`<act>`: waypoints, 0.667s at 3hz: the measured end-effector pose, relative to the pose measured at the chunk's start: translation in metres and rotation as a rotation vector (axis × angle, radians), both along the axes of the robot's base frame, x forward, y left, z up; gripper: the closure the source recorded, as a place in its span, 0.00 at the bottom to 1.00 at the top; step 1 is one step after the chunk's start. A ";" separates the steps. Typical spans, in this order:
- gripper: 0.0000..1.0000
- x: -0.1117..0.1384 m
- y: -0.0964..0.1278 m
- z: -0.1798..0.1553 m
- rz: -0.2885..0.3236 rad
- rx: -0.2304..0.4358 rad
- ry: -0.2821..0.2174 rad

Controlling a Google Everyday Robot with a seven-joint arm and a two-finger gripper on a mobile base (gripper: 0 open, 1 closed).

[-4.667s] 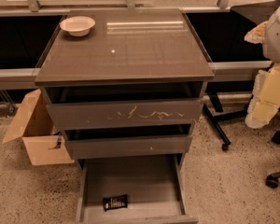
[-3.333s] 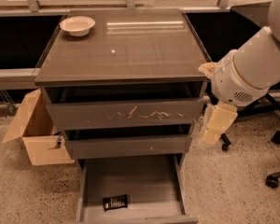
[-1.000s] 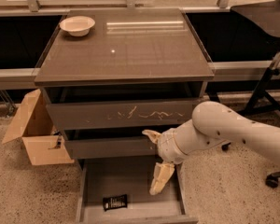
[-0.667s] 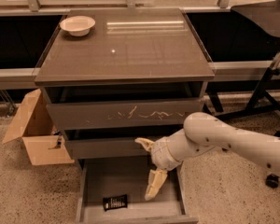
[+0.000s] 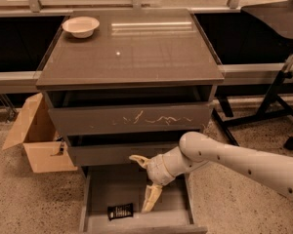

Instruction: Pick rxbar chocolate from bottom drawer and place on counter

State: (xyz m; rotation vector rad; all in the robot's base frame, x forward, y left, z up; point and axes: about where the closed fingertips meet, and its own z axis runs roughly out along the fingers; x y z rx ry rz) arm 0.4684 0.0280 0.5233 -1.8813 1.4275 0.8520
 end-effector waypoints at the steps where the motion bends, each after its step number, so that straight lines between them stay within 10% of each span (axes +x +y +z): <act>1: 0.00 0.004 0.023 -0.037 0.027 0.063 0.049; 2: 0.00 0.005 0.048 -0.081 0.039 0.085 0.129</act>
Offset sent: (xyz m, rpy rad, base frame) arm 0.0120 0.0668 -0.1188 0.0963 0.1959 0.0382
